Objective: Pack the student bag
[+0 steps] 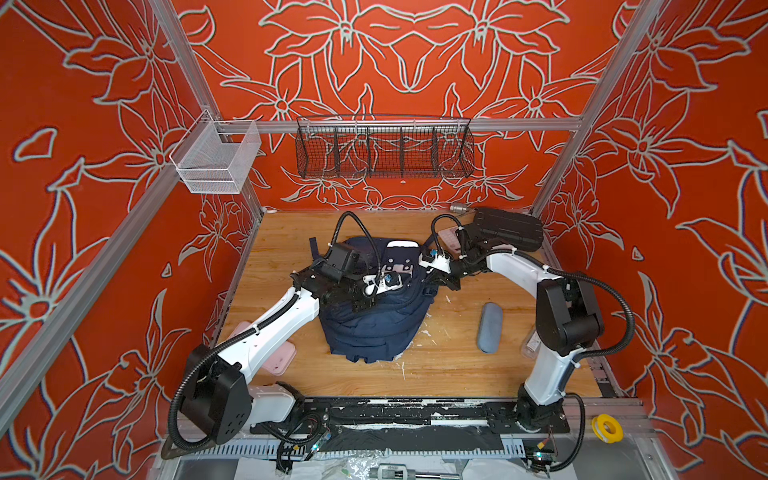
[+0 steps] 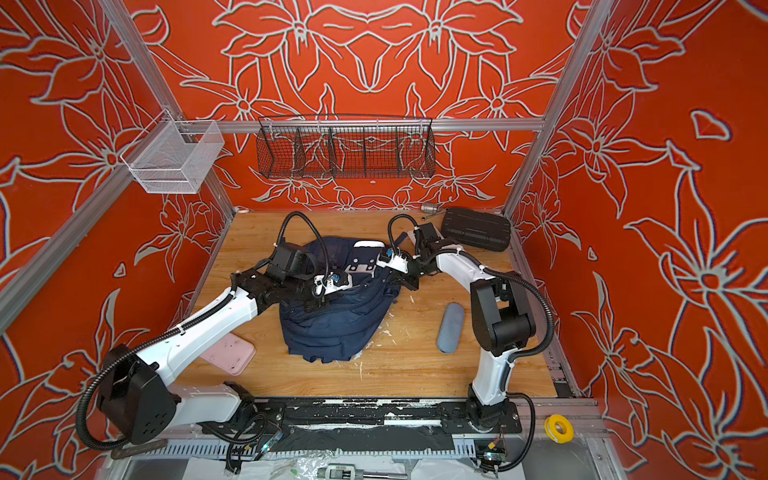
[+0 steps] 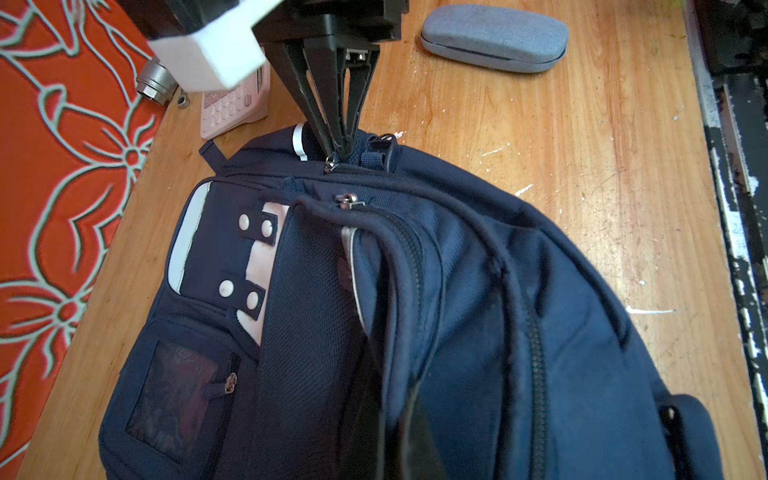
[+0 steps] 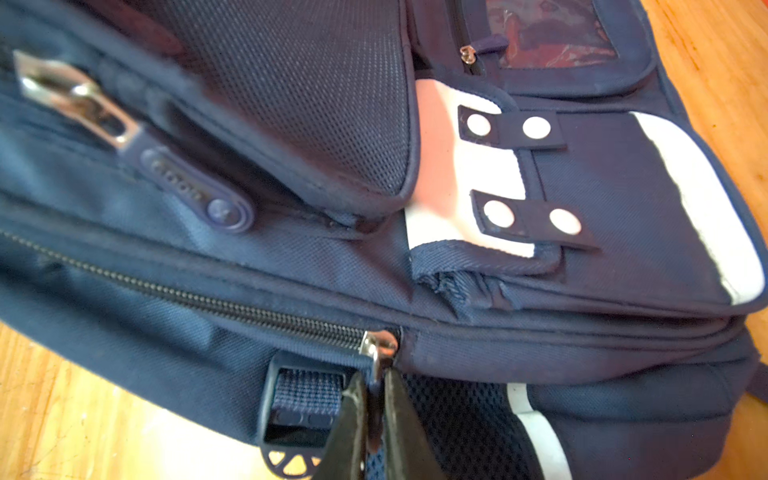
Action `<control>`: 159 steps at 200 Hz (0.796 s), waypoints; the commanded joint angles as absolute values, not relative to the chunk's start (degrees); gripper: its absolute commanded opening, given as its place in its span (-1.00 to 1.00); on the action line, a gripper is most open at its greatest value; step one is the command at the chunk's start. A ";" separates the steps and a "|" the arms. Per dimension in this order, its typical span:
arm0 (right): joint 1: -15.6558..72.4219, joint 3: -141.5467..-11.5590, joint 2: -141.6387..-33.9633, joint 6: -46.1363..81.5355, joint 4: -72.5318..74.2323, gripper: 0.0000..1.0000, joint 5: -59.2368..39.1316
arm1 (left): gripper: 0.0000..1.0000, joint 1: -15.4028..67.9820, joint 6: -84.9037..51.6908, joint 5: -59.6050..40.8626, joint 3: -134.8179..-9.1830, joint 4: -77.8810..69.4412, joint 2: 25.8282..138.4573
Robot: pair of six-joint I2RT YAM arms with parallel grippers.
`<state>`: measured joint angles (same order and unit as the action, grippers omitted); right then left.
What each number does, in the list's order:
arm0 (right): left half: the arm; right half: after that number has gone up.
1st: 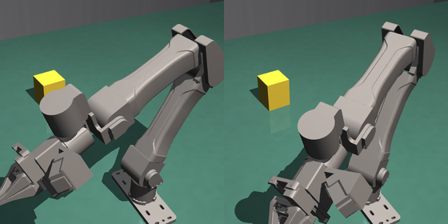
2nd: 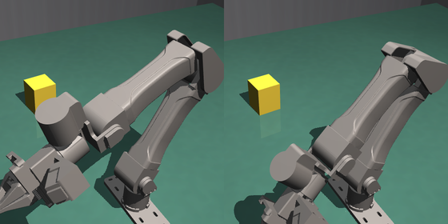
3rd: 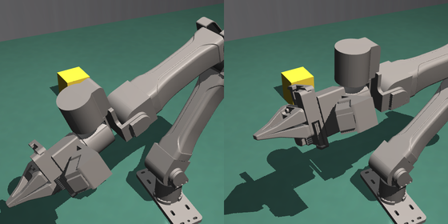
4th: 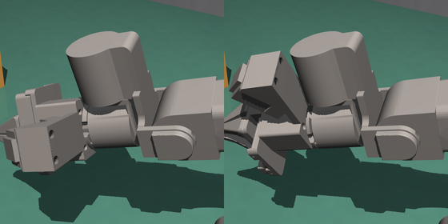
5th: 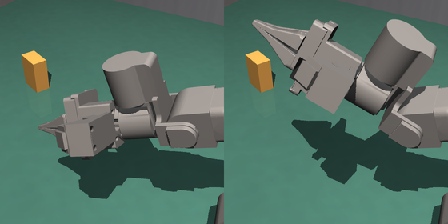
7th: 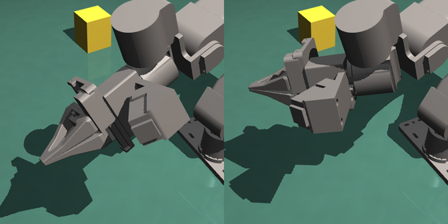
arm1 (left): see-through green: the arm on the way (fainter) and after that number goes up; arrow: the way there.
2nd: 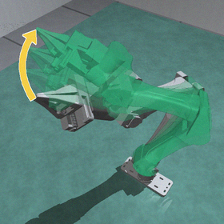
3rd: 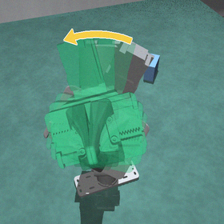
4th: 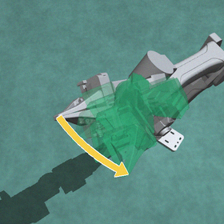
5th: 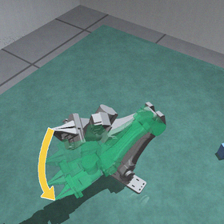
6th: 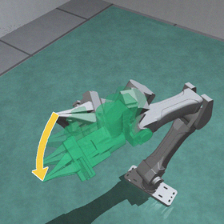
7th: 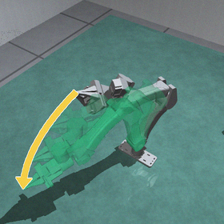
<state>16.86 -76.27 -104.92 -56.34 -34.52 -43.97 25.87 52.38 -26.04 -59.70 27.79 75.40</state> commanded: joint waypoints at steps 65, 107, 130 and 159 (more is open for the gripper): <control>16.98 -78.14 -108.04 -57.95 -41.52 -0.64 -45.02 | -1.00 25.43 51.91 -27.48 -63.20 23.54 75.76; 17.05 -76.01 -106.34 -54.41 -35.32 -0.94 -45.31 | -1.00 25.45 51.47 -27.83 -63.41 23.86 76.19; 16.98 -75.16 -104.40 -52.06 -31.93 -1.00 -46.44 | -1.00 25.41 50.06 -27.12 -63.04 24.25 76.16; 16.96 -75.82 -103.94 -43.99 -27.31 -1.00 -41.44 | -1.00 26.75 42.22 -24.84 -63.39 27.38 74.59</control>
<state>16.86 -75.68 -106.00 -51.20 -32.53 -43.55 25.89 48.42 -25.67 -60.82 27.90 76.40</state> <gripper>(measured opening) 0.072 0.061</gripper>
